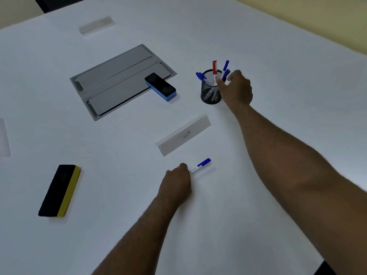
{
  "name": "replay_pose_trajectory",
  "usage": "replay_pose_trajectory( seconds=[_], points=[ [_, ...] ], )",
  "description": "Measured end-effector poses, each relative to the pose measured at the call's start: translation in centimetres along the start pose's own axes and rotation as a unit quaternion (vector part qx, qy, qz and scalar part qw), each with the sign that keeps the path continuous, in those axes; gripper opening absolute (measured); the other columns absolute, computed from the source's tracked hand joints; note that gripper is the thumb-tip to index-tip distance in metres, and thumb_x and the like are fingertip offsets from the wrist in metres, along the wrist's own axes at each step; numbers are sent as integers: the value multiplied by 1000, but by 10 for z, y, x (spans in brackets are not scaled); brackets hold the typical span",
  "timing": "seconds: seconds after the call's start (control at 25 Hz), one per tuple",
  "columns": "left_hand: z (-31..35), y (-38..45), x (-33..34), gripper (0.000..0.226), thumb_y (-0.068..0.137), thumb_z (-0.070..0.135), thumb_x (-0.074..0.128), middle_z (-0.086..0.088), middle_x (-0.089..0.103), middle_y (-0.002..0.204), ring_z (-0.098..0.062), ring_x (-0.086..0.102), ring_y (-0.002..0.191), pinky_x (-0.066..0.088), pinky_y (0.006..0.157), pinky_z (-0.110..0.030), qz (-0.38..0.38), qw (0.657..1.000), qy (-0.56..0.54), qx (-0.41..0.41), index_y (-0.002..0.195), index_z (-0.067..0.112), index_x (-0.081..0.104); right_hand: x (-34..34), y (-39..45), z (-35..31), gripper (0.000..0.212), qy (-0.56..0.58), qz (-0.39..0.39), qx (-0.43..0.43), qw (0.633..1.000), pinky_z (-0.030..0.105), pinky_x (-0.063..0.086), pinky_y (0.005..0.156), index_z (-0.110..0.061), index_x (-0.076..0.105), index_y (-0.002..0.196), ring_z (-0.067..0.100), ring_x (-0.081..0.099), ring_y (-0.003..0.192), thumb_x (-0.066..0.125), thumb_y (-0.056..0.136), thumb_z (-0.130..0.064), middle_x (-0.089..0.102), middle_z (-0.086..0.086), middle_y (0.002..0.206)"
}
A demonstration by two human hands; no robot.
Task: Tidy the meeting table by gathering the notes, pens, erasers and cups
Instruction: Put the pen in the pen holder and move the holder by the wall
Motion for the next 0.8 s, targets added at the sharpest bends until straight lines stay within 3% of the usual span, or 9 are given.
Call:
replay_pose_trajectory(
  seconds=[0.04, 0.12, 0.24, 0.4, 0.52, 0.6, 0.64, 0.72, 0.8],
  points=[
    [1, 0, -3, 10, 92, 5, 38, 4, 33, 65, -14, 35, 55, 21, 51, -28, 2, 1000, 4, -3, 100, 11, 42, 3, -12, 13, 42, -12, -24, 19, 999, 29, 44, 69, -10, 63, 106, 28, 65, 96, 58, 88, -48, 70, 9, 107],
    [3, 1, -10, 14, 93, 6, 38, 2, 43, 69, -19, 39, 57, 27, 58, -30, 11, 1000, 5, -7, 105, 7, 44, 27, -49, 45, 53, -27, -148, 67, 986, 30, 48, 69, -9, 68, 99, 30, 67, 88, 50, 88, -57, 72, 10, 99],
    [2, 2, -21, 15, 97, 12, 39, -11, 62, 90, -23, 45, 66, 33, 63, -32, 17, 1000, -12, -19, 109, 4, 44, 60, -137, 73, 64, 47, -355, 132, 924, 24, 46, 52, -6, 69, 82, 22, 60, 52, 47, 87, -66, 69, 5, 67],
    [-3, 8, -22, 17, 97, 14, 40, -13, 61, 91, -25, 52, 71, 36, 61, -32, 18, 998, -46, -37, 109, 3, 46, 83, -207, 66, 40, 228, -430, 126, 865, 25, 44, 48, -6, 65, 92, 14, 58, 55, 63, 88, -46, 68, 5, 76],
    [3, 7, -17, 24, 100, 23, 41, -9, 59, 86, -23, 53, 69, 33, 55, -29, 21, 999, -38, -28, 113, 3, 46, 88, -220, 58, 30, 295, -410, 142, 851, 27, 49, 58, 1, 64, 98, 15, 61, 62, 65, 90, -28, 69, 8, 79],
    [-8, 4, -12, 52, 99, 48, 38, -10, 66, 106, -27, 60, 83, 42, 69, -33, 6, 996, -75, -43, 128, 5, 40, 79, -208, 54, 21, 311, -375, 142, 862, 27, 54, 64, -1, 64, 91, 14, 65, 61, 63, 92, -22, 68, 9, 74],
    [-17, -1, -5, 70, 94, 60, 37, -10, 63, 123, -29, 62, 100, 45, 84, -37, -10, 995, -88, -53, 140, 8, 30, 69, -193, 54, 17, 316, -333, 143, 877, 28, 55, 67, -6, 63, 86, 12, 66, 60, 63, 92, -22, 68, 7, 71],
    [-26, -16, 15, 94, 85, 72, 43, -11, 35, 153, -30, 40, 137, 31, 110, -50, -60, 994, -73, -59, 153, 17, 7, 30, -148, 50, 13, 283, -195, 113, 932, 36, 56, 76, -17, 62, 80, 15, 70, 70, 64, 89, -25, 70, 2, 73],
    [-21, -31, 37, 114, 75, 74, 56, -4, -10, 163, -28, -5, 151, 9, 117, -61, -113, 992, -35, -34, 154, 23, -9, -18, -110, 28, 14, 231, -60, 49, 970, 32, 54, 81, -15, 59, 95, 19, 70, 84, 65, 89, -25, 72, 3, 89]
  ],
)
Point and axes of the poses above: each hand's wrist, its own y-axis towards the middle knuckle, its own x-axis out of the palm, z = x × y, the point moved 9 cm from there along y, towards the middle knuckle
